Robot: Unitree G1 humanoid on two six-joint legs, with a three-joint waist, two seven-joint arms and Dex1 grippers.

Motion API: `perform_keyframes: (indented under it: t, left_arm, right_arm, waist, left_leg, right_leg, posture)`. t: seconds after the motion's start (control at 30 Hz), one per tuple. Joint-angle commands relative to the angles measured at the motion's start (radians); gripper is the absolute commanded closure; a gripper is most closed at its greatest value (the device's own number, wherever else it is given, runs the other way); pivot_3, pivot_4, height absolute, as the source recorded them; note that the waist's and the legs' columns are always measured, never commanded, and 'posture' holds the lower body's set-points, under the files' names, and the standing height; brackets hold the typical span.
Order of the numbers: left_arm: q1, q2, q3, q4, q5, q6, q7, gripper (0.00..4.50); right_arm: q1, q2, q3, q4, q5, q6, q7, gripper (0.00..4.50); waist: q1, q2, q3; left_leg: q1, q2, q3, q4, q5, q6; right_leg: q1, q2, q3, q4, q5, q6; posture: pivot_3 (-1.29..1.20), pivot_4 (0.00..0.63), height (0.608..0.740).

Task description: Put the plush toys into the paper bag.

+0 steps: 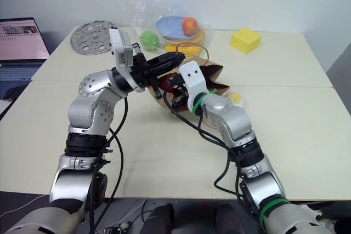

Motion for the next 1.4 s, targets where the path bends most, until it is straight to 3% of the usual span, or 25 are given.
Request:
perform_keyframes:
  t: [0.03, 0.23, 0.47, 0.6, 0.7, 1.17, 1.33, 1.4]
  left_arm:
    - [0.0, 0.008, 0.012, -0.046, -0.013, 0.0, 0.01, 4.5]
    - [-0.004, 0.009, 0.012, -0.041, -0.012, 0.0, 0.006, 4.5]
    - [-0.008, 0.016, 0.014, -0.03, -0.011, -0.003, -0.007, 4.5]
    - [-0.008, 0.024, 0.018, -0.028, -0.015, -0.007, -0.014, 4.5]
    - [-0.011, 0.031, 0.02, -0.025, -0.022, -0.007, -0.027, 4.5]
    - [-0.017, 0.051, 0.025, -0.027, -0.017, -0.006, -0.026, 4.5]
    - [-0.007, 0.056, 0.025, -0.042, -0.017, 0.0, -0.02, 4.5]
    - [-0.006, 0.057, 0.025, -0.044, -0.017, 0.0, -0.016, 4.5]
  right_arm:
    - [0.026, -0.02, -0.04, -0.12, 0.024, -0.017, 0.036, 2.09]
    - [0.088, -0.052, -0.106, -0.264, 0.044, -0.017, 0.033, 0.03]
    - [0.16, -0.133, -0.233, -0.431, 0.088, -0.003, 0.042, 0.03]
    - [0.288, -0.234, -0.326, -0.438, 0.03, -0.035, 0.001, 0.03]
    - [0.358, -0.268, -0.32, -0.378, -0.06, -0.031, -0.081, 0.03]
    - [0.338, -0.141, -0.293, -0.156, -0.033, -0.083, -0.064, 0.03]
    - [0.328, -0.164, -0.258, -0.066, -0.084, -0.14, -0.052, 0.03]
    - [0.327, -0.167, -0.261, -0.059, -0.089, -0.166, -0.053, 0.38]
  waist:
    - [0.0, 0.0, 0.0]
    - [-0.001, 0.0, 0.0]
    - [0.001, 0.0, 0.0]
    - [0.008, 0.0, 0.0]
    - [0.006, 0.0, 0.0]
    - [-0.003, 0.0, 0.0]
    - [-0.002, 0.0, 0.0]
    - [-0.002, 0.0, 0.0]
  left_leg:
    - [0.0, 0.0, 0.0, 0.0, 0.0, 0.0]
    - [0.0, 0.0, 0.0, 0.0, 0.0, 0.0]
    - [0.0, 0.0, 0.0, 0.0, 0.0, 0.0]
    - [0.0, 0.0, 0.0, 0.0, 0.0, 0.0]
    - [0.0, 0.0, 0.0, 0.0, 0.0, 0.0]
    - [0.0, 0.0, 0.001, 0.0, 0.0, 0.0]
    - [0.0, 0.0, 0.001, 0.0, 0.0, 0.0]
    - [0.0, 0.0, 0.001, 0.0, 0.0, 0.0]
  right_leg:
    - [0.0, 0.0, 0.0, 0.0, 0.0, 0.0]
    - [0.0, 0.0, 0.0, 0.0, 0.0, 0.0]
    - [0.0, 0.0, 0.0, 0.0, 0.0, 0.0]
    - [0.001, 0.0, 0.0, -0.001, 0.0, 0.0]
    - [0.001, 0.0, 0.0, -0.001, 0.0, 0.0]
    - [0.0, 0.0, 0.001, 0.0, 0.0, 0.0]
    - [0.0, 0.0, 0.001, 0.0, 0.0, 0.0]
    - [0.0, 0.0, 0.001, 0.0, 0.0, 0.0]
  posture:
    - [0.0, 0.15, 0.74]
    - [0.0, 0.15, 0.74]
    - [0.0, 0.15, 0.74]
    - [0.0, 0.15, 0.74]
    - [0.0, 0.15, 0.74]
    - [0.0, 0.15, 0.74]
    - [0.0, 0.15, 0.74]
    - [0.0, 0.15, 0.74]
